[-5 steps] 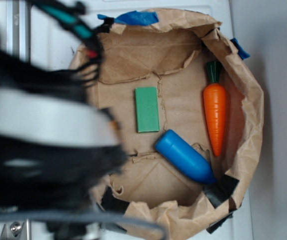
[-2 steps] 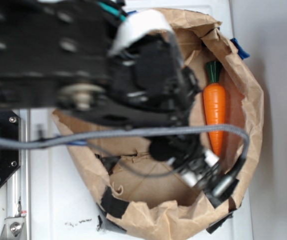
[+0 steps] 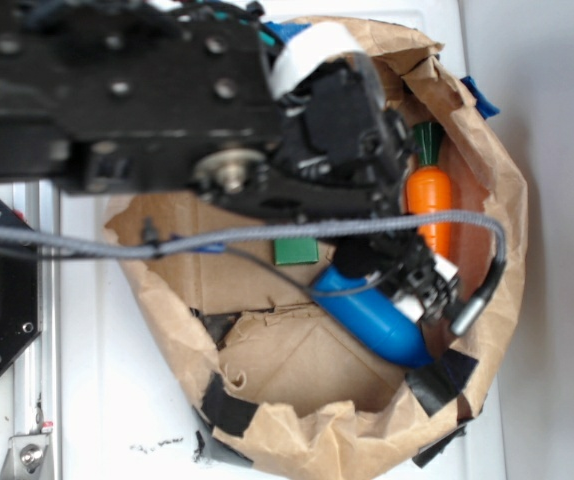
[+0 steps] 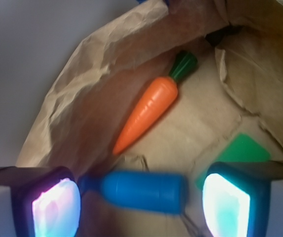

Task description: Grab the carrot.

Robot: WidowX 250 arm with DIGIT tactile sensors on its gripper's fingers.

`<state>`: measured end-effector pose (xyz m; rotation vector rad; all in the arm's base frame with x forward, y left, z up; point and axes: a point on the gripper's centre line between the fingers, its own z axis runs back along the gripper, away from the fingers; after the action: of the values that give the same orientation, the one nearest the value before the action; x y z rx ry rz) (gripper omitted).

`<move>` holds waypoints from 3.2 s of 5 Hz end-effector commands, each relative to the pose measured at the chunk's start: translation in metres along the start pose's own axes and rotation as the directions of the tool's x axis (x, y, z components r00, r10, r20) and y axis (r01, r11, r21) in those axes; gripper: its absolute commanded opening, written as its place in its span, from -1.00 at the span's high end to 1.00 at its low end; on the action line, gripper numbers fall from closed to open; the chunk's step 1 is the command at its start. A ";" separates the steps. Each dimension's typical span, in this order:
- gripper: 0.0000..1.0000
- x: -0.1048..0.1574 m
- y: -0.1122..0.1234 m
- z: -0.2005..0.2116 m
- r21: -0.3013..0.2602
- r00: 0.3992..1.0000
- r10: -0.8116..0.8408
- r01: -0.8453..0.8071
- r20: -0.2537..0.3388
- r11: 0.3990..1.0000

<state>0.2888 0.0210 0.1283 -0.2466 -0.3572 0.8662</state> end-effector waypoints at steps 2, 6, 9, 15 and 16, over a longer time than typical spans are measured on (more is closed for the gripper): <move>-1.00 0.042 0.027 -0.013 0.028 0.996 0.042 -0.045 0.078 0.999; -1.00 0.042 0.027 -0.013 0.028 0.996 0.042 -0.045 0.078 0.999; -1.00 0.043 0.024 -0.063 0.075 0.988 -0.060 0.050 0.140 0.996; -1.00 0.024 0.008 -0.078 0.023 0.985 0.122 -0.126 0.119 0.992; -1.00 0.025 0.006 -0.079 0.017 0.985 0.119 -0.122 0.122 0.992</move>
<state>0.3281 0.0339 0.0443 -0.1696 -0.4106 1.0130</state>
